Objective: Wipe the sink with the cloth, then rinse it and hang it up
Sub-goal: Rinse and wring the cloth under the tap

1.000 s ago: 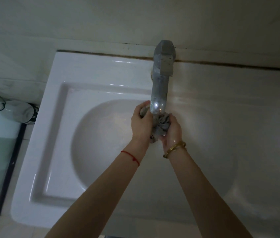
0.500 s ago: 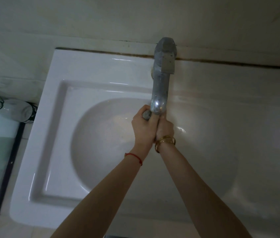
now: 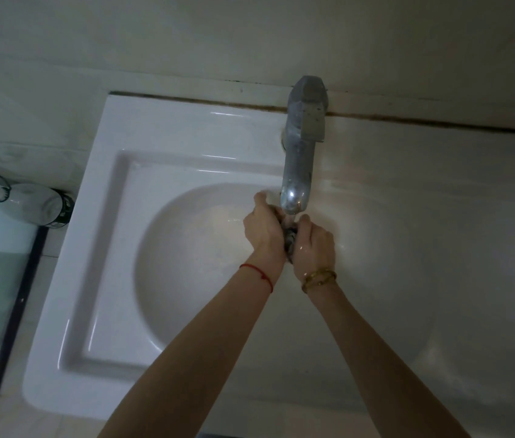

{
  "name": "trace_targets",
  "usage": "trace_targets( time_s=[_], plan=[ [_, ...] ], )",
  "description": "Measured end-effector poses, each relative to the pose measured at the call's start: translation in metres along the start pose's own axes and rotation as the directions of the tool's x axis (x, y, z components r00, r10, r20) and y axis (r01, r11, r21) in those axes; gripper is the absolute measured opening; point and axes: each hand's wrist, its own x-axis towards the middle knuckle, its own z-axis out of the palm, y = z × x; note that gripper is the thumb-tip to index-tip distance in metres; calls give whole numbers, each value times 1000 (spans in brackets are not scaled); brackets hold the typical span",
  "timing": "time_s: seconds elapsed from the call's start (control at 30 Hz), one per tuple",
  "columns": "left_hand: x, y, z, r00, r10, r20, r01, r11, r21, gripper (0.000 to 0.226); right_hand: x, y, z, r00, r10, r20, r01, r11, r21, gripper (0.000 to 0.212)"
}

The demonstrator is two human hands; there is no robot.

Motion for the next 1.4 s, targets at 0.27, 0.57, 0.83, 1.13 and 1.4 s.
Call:
trace_targets(
  time_s=[0.27,0.57,0.83,1.13,1.4],
  plan=[
    [-11,8,-16,963,-202,179,217,974,-71,12,-18,-29,-51,955,-249,-163,232,966,-116,52],
    [-19,-3,-40,974,-180,138,190,980,-63,11,-12,-84,-75,713,-695,-100,620,690,-375,44],
    [-22,-7,-55,976,-134,173,148,987,-68,17,-22,-64,-70,708,-693,-136,636,709,-305,39],
    [-44,-7,-58,961,-82,265,101,993,-57,54,-48,-8,-45,744,574,343,-667,597,447,54],
    [-61,-26,-62,760,469,451,-609,756,239,21,-51,-20,-31,605,453,655,-758,76,647,49]
  ],
)
